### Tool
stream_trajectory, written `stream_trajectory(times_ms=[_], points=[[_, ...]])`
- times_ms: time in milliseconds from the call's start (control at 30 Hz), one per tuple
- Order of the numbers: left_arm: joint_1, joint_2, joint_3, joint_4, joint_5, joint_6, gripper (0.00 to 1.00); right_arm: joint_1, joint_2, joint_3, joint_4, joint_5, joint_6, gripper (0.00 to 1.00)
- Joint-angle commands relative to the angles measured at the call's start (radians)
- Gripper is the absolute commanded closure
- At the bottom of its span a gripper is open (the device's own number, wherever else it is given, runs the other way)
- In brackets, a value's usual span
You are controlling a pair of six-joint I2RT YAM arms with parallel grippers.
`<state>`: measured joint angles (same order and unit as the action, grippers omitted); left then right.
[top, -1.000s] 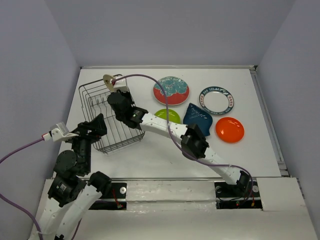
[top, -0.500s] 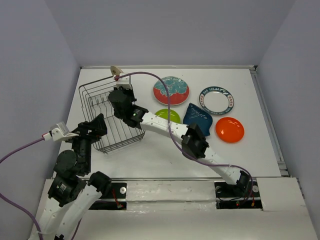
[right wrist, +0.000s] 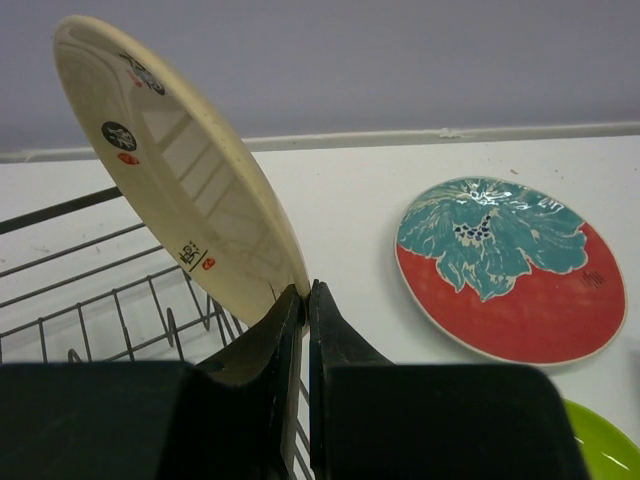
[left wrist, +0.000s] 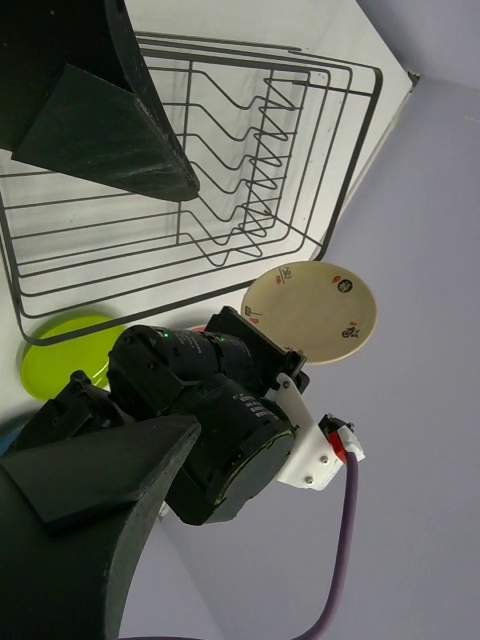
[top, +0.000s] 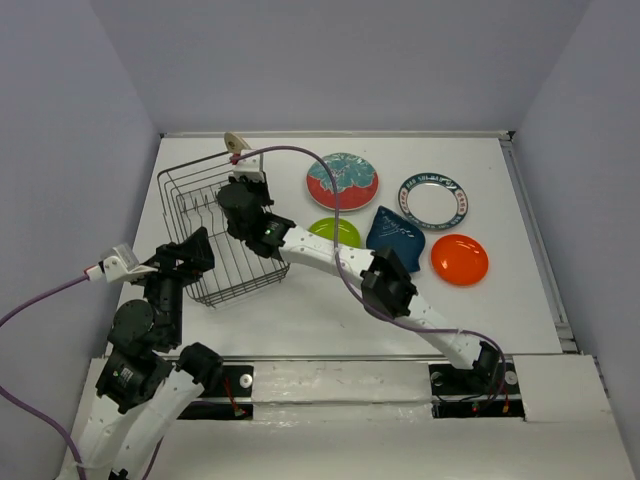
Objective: Load the plates into the dish rack
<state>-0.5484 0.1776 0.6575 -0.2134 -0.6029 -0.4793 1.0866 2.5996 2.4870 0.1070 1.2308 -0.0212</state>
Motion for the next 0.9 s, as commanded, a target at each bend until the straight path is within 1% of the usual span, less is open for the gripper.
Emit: stream_trajectory(times_ms=[0, 300, 333, 433, 567, 800, 833, 867], points=[[-0.004, 0.014, 0.016, 0.055, -0.017, 0.010, 0.01, 0.013, 0.016, 0.050, -0.004, 0.013, 0.099, 0.93], [-0.004, 0.010, 0.016, 0.052, -0.015, 0.007, 0.01, 0.013, 0.030, 0.061, -0.104, -0.027, 0.205, 0.93], [-0.004, 0.010, 0.016, 0.052, -0.015, 0.007, 0.01, 0.013, 0.034, 0.064, -0.153, -0.033, 0.236, 0.94], [-0.004, 0.010, 0.016, 0.052, -0.015, 0.007, 0.01, 0.022, 0.050, 0.078, -0.200, -0.062, 0.283, 0.93], [-0.004, 0.007, 0.016, 0.049, -0.020, 0.007, 0.01, 0.022, 0.070, 0.099, -0.230, -0.079, 0.296, 0.94], [-0.002, 0.008, 0.016, 0.049, -0.018, 0.005, 0.01, 0.032, 0.042, 0.047, -0.247, -0.109, 0.328, 0.93], [-0.001, 0.008, 0.016, 0.049, -0.018, 0.005, 0.01, 0.042, 0.036, 0.036, -0.245, -0.123, 0.336, 0.93], [-0.002, 0.008, 0.016, 0.049, -0.020, 0.005, 0.01, 0.042, 0.028, 0.026, -0.242, -0.157, 0.342, 0.88]])
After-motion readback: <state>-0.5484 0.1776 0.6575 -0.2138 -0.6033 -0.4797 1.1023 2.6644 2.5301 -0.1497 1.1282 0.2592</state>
